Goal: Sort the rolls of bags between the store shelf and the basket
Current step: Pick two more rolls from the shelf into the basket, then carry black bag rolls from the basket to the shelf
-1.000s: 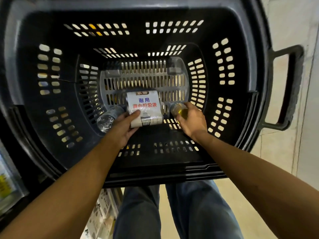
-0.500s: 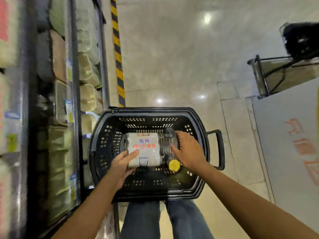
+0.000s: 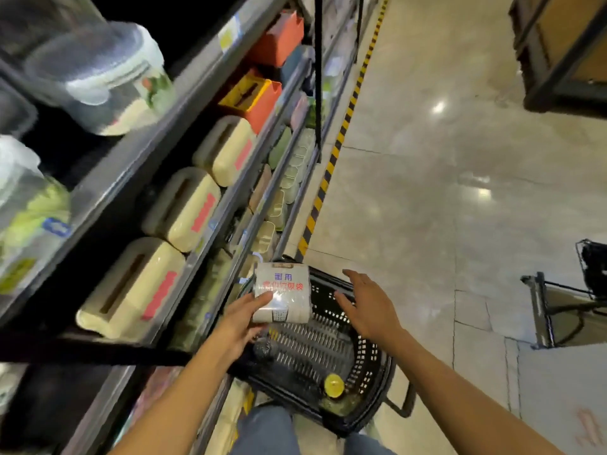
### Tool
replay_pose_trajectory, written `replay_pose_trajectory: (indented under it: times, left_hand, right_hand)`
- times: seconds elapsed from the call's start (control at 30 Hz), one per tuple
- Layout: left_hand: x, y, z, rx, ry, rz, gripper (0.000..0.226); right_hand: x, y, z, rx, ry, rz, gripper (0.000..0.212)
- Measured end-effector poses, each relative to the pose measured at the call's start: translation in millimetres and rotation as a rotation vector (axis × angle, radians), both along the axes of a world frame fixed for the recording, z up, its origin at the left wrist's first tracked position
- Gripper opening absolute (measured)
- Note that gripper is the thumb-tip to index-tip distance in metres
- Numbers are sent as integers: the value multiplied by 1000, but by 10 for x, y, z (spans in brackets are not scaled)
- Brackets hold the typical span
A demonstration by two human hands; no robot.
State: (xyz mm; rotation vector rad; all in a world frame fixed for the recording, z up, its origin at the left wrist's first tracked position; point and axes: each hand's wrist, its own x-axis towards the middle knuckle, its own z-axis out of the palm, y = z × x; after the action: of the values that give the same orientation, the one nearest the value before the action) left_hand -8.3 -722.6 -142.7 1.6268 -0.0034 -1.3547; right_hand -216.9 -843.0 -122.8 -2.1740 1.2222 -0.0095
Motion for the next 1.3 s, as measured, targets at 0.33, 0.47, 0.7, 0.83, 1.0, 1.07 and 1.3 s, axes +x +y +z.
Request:
replay_pose_trajectory:
  times: [0.33,0.47,0.7,0.83,1.0,1.07,1.3]
  left_hand:
    - [-995,1746,568,-109,-46,705,27]
    - [-1298,2553,758,-156,-88,964,26]
    - [-2251,4093,919,-251,-158,1369,42]
    - [-3101,5024,960,-224,-252,1599,32]
    - [-4277,6124,1017,-164,-310,1865,35]
    - [-4681,6451,1042,-163,-323,1975,29]
    - [-5584,7310,960,-177,-279,2301,25]
  right_hand:
    - [284,788,478,-3,-138,621,58]
    - [507,1443,684,4,-144,882,57]
    - [567,3137,913,-18,-207,1312,59]
    - [284,4351,993,35,-271,1551,58]
    - [-391,5852,1049,77,-320,1773,53]
    - [-663,6364,1048,79,-335,1877,48]
    - [-1275,7725,1038,60,-293,2102,43]
